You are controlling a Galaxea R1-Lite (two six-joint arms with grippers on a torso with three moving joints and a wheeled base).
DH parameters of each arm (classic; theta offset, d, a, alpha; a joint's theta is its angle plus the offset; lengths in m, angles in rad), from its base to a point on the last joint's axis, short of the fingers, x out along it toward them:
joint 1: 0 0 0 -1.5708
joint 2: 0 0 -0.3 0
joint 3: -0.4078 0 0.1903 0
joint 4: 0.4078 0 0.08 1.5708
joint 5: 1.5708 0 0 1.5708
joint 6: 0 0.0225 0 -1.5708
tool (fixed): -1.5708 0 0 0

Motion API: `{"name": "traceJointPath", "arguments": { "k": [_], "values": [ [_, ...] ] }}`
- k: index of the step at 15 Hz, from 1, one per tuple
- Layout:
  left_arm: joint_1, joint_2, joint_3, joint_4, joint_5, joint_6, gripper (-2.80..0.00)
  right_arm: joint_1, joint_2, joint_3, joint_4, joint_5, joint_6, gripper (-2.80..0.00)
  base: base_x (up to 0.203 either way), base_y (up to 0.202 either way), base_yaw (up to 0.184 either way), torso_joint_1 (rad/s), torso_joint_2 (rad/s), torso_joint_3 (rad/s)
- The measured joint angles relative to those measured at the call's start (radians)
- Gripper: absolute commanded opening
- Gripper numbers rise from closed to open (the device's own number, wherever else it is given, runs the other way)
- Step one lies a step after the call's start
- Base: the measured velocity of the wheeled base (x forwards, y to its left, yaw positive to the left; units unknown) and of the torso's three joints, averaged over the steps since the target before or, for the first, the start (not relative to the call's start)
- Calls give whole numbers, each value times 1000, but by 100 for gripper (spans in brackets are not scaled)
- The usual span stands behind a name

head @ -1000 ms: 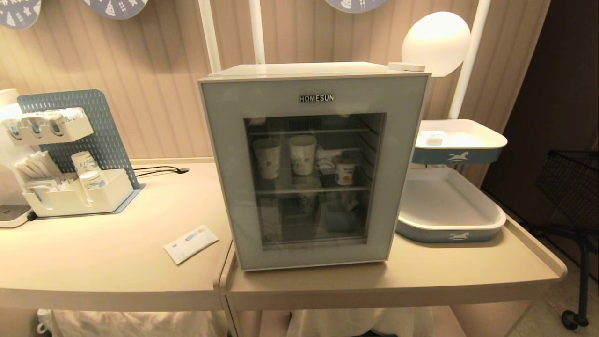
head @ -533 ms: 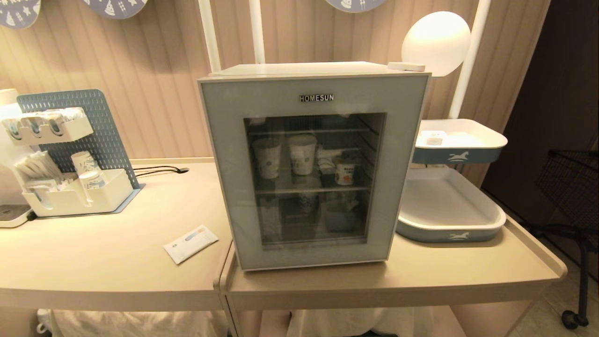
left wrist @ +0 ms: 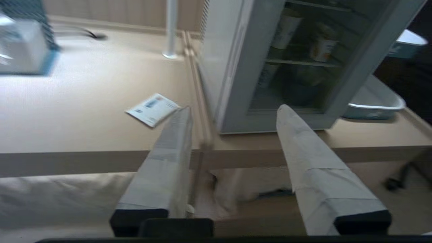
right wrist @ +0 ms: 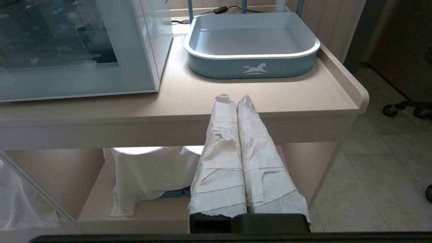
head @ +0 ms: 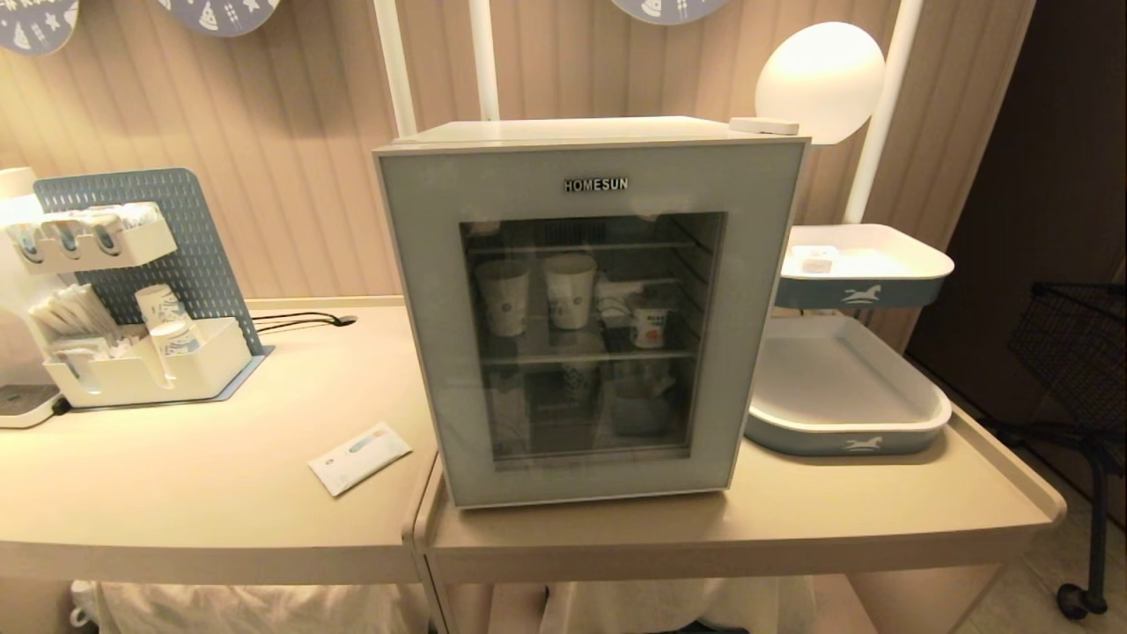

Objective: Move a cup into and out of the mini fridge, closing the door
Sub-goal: Open the freezer door

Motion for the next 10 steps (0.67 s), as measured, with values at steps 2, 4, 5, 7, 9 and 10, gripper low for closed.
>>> {"name": "traceJointPath", "arguments": {
  "k": [2,4,5,7,9,10],
  "values": [
    [-4,207,-43,-62,-76,-71,0,0,0,0,0,0,0,-280,0,0,0,0,0,0],
    [-2,441,-94,-140,-181,-122,0,0,0,0,0,0,0,-280,0,0,0,0,0,0],
    [2,548,-119,-178,-251,-139,0,0,0,0,0,0,0,-280,0,0,0,0,0,0],
    [19,752,-166,-275,-448,-164,0,0,0,0,0,0,1,-280,0,0,0,0,0,0],
    [33,928,-189,-430,-646,-176,0,0,0,0,-2,0,2,-280,0,0,0,0,0,0],
    [38,1001,-189,-525,-717,-179,0,0,0,0,-2,0,4,-280,0,0,0,0,0,0]
  ]
}}
